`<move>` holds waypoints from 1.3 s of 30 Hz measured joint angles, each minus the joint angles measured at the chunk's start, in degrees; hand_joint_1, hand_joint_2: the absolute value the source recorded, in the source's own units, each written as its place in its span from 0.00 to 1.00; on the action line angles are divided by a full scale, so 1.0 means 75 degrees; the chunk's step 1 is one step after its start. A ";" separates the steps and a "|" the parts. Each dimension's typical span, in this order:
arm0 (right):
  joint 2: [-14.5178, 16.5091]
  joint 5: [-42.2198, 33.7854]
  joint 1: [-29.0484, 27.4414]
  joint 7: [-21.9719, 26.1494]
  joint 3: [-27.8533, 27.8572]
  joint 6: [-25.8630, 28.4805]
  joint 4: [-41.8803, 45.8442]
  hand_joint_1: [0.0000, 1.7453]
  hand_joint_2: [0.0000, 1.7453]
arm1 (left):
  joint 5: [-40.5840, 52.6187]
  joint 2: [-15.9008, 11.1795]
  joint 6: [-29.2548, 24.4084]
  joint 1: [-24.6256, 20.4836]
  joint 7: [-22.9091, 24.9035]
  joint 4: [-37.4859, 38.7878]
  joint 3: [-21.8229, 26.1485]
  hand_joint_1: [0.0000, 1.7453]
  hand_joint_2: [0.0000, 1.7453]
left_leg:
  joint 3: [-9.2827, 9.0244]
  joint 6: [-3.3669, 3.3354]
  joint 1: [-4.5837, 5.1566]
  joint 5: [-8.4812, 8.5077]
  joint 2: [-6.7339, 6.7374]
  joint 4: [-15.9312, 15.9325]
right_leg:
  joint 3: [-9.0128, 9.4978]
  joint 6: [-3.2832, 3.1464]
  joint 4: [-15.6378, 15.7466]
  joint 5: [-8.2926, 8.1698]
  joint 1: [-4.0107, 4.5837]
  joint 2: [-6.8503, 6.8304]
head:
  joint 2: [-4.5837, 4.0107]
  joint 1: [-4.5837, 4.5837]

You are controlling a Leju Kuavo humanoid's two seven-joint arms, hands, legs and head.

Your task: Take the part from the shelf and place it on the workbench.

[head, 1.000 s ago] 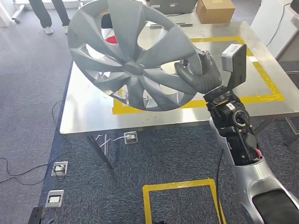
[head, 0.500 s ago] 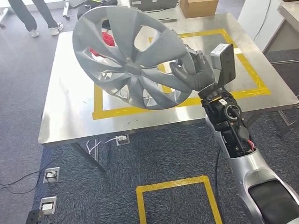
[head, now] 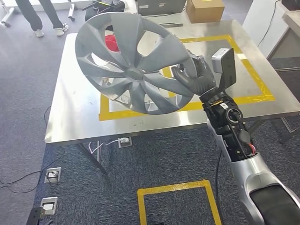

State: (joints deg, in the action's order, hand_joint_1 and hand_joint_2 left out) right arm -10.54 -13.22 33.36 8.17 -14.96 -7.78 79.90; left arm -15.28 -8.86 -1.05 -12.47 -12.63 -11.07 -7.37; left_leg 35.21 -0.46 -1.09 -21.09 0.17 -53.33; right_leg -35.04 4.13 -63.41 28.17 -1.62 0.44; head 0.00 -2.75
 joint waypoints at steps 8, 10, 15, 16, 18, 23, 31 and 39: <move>0.0008 0.0001 0.0169 -0.0004 0.0005 0.0013 0.0001 1.00 1.00 | 0.0022 -0.0033 0.0000 -0.0010 -0.0001 -0.0002 0.0000 0.00 1.00 | 0.0356 0.0329 -0.0017 -0.0388 -0.0002 -0.0798 | 0.0479 -0.0336 0.0941 -0.0240 -0.0022 0.0011 | 0.0000 0.0070; 0.0009 -0.0001 0.0191 -0.0007 0.0011 0.0015 0.0017 1.00 1.00 | 0.0034 -0.0025 0.0000 -0.0012 0.0000 -0.0002 0.0000 0.00 1.00 | 0.0802 0.0354 -0.0017 -0.0910 -0.0001 -0.1840 | 0.0460 -0.0414 0.0949 -0.0262 0.0003 0.0011 | 0.0000 0.0173; 0.0009 -0.0003 0.0193 -0.0051 0.0011 -0.0002 0.0060 1.00 1.00 | 0.0020 -0.0009 0.0006 0.0006 0.0000 -0.0002 0.0000 0.00 1.00 | 0.0674 0.0142 0.0068 -0.0621 -0.0025 -0.1721 | 0.0455 -0.0449 0.0950 -0.0273 0.0125 0.0050 | 0.0000 0.0254; 0.0009 -0.0003 0.0199 -0.0052 0.0012 -0.0003 0.0082 1.00 1.00 | 0.0016 -0.0018 0.0006 0.0003 0.0000 -0.0002 0.0000 0.00 1.00 | 0.0380 0.0056 0.0107 -0.0432 -0.0043 -0.1170 | 0.0448 -0.0447 0.0952 -0.0272 0.0149 0.0059 | 0.0000 0.0252; 0.0009 -0.0004 0.0213 -0.0052 0.0013 -0.0003 0.0117 1.00 1.00 | 0.0007 -0.0034 0.0006 0.0000 -0.0001 -0.0002 0.0000 0.00 1.00 | 0.0044 -0.0046 0.0178 -0.0275 -0.0070 -0.0484 | 0.0424 -0.0430 0.0958 -0.0276 0.0157 0.0071 | 0.0000 0.0249; 0.0009 -0.0001 0.0218 -0.0064 0.0023 -0.0004 0.0144 1.00 1.00 | 0.0003 -0.0041 0.0006 0.0005 -0.0003 -0.0002 0.0000 0.00 1.00 | -0.0038 0.0017 0.0185 -0.0259 -0.0070 -0.0243 | 0.0462 -0.0488 0.1063 -0.0265 0.0161 0.0049 | 0.0000 0.0222; 0.0017 0.0044 0.0234 -0.0085 0.0034 -0.0048 0.0185 1.00 1.00 | 0.0002 -0.0001 0.0003 0.0029 0.0000 -0.0002 0.0000 0.00 1.00 | -0.0061 0.0016 0.0184 -0.0260 -0.0092 -0.0231 | 0.0562 -0.0556 0.1213 -0.0331 0.0184 0.0029 | 0.0000 0.0133; 0.0017 0.0044 0.0236 -0.0082 0.0046 -0.0068 0.0186 1.00 1.00 | 0.0003 0.0007 0.0003 0.0028 0.0000 -0.0002 0.0000 0.00 1.00 | -0.0062 -0.0001 0.0183 -0.0263 -0.0091 -0.0235 | 0.0571 -0.0428 0.1241 -0.0343 0.0179 0.0029 | 0.0000 0.0120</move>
State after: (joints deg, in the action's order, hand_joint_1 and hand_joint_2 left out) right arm -10.40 -12.90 35.13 7.56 -14.61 -8.28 81.30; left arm -15.26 -8.80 -1.03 -12.26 -12.63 -11.08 -7.37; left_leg 34.74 -0.47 0.29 -23.06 -0.51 -55.09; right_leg -30.76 0.92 -54.10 25.60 -0.27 0.65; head 0.00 -1.85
